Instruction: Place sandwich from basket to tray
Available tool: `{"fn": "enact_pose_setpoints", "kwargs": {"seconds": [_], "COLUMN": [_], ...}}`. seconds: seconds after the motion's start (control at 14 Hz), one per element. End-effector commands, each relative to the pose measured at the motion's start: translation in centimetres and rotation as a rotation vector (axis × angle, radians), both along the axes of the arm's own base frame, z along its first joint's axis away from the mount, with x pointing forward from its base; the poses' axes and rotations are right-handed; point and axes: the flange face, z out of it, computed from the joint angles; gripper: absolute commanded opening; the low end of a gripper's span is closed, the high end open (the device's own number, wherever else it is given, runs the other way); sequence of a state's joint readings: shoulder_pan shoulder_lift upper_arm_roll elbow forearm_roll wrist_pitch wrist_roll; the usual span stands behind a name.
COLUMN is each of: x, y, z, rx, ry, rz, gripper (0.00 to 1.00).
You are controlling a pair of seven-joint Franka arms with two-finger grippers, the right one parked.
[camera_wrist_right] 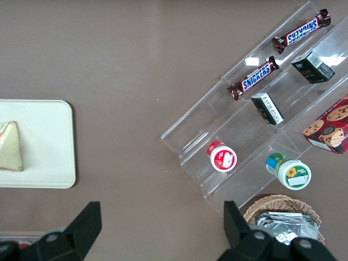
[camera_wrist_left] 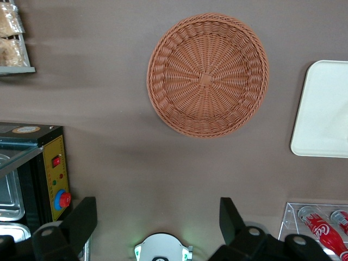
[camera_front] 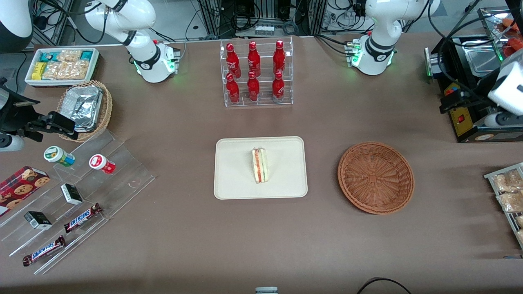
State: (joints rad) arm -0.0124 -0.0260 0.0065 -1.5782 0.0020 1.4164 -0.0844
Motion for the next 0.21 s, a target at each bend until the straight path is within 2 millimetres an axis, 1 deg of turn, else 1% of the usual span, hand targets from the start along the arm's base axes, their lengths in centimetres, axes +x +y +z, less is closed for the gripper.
{"fn": "enact_pose_setpoints", "kwargs": {"seconds": [0.0,0.14], "x": [-0.55,-0.13], "y": [2.99,3.32], "z": [0.71,0.48], "rx": [-0.020,-0.023], "ry": [-0.012,-0.010], "rz": [0.011,-0.002], "gripper": [0.99,0.99]}}
